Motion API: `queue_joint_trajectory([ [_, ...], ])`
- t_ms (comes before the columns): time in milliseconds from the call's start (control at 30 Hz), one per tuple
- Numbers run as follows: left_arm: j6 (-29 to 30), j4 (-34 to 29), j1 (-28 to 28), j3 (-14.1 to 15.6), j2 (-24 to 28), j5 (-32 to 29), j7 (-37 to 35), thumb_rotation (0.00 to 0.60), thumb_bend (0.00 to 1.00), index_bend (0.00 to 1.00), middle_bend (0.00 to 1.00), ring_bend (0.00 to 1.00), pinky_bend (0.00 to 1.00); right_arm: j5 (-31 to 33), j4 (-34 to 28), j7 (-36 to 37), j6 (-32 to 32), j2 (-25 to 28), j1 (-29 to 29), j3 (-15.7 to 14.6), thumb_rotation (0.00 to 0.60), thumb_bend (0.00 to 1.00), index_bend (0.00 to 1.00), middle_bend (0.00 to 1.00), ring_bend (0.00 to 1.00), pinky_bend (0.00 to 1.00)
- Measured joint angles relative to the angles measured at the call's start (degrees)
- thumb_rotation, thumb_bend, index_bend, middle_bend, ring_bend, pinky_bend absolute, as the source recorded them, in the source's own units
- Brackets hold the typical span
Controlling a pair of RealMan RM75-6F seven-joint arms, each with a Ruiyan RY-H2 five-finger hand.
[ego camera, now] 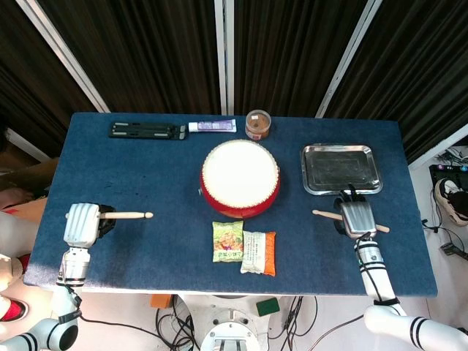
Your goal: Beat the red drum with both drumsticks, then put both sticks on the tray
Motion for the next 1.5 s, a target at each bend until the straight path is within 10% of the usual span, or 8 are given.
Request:
queue_joint_trajectory([
  [600, 1.38, -0.37, -0.7, -0.09, 0.12, 1.98, -0.28, 0.6, 0.58, 1.0, 1.0, 1.0, 1.0, -8.92, -9.11, 15.15, 11.72, 11.81, -10.6, -3.11, 0.6, 0.33, 0.48, 0.26, 0.02, 0.25],
  [1500, 1.34, -0.58, 0.05, 0.22, 0.49, 1.19, -0.12, 0.6, 0.58, 1.0, 1.0, 1.0, 1.0, -11.43, -9.33, 16.63, 8.78, 12.77, -11.27, -3.21, 0.6, 0.33, 0.47, 0.26, 0.02, 0.25],
])
